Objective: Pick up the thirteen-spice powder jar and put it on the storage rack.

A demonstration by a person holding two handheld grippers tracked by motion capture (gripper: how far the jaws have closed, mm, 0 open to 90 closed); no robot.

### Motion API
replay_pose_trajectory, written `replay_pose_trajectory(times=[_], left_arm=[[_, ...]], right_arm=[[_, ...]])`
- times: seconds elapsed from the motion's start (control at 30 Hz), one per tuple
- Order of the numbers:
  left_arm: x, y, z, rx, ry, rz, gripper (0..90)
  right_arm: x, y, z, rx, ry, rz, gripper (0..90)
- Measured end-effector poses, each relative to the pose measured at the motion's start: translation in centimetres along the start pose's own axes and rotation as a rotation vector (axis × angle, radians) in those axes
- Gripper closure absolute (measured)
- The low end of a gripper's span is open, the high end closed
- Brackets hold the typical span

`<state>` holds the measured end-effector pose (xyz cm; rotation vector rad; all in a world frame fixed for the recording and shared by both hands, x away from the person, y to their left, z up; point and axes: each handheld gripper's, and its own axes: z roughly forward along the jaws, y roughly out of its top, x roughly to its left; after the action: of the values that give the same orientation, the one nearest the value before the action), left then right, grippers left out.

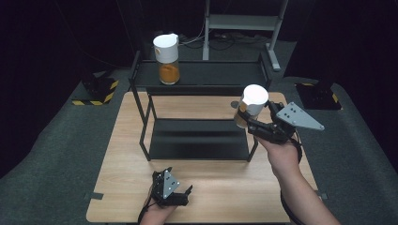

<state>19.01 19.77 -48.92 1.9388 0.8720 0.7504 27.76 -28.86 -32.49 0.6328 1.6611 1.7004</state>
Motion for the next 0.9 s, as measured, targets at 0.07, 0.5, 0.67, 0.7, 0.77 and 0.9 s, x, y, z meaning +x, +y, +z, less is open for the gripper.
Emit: replay_pose_trajectory(times=[0.07, 0.5, 0.67, 0.7, 0.77, 0.9], left_arm=[[0.0, 0.0, 0.0, 0.000, 0.000, 0.000, 0.9], [0.1, 0.0, 0.0, 0.001, -0.001, -0.004, 0.9], [0.1, 0.0, 0.0, 0.000, -0.003, -0.004, 0.9], [0.1, 0.0, 0.0, -0.001, -0.003, -0.005, 0.9], [0.1, 0.0, 0.0, -0.002, -0.002, -0.007, 0.9], [0.1, -0.1, 0.0, -0.003, -0.003, -0.006, 0.9]], right_arm=[[-0.1, 0.2, 0.1, -0.005, -0.002, 0.002, 29.7], [-0.4, 2.3, 1.8, -0.038, -0.017, 0.002, 29.7], [-0.5, 3.0, 2.6, -0.048, -0.026, -0.001, 29.8], [-0.5, 3.2, 2.7, -0.048, -0.027, -0.001, 29.8], [-0.5, 3.6, 3.1, -0.049, -0.033, -0.010, 29.8], [-0.5, 4.0, 3.8, -0.055, -0.040, -0.011, 29.7]])
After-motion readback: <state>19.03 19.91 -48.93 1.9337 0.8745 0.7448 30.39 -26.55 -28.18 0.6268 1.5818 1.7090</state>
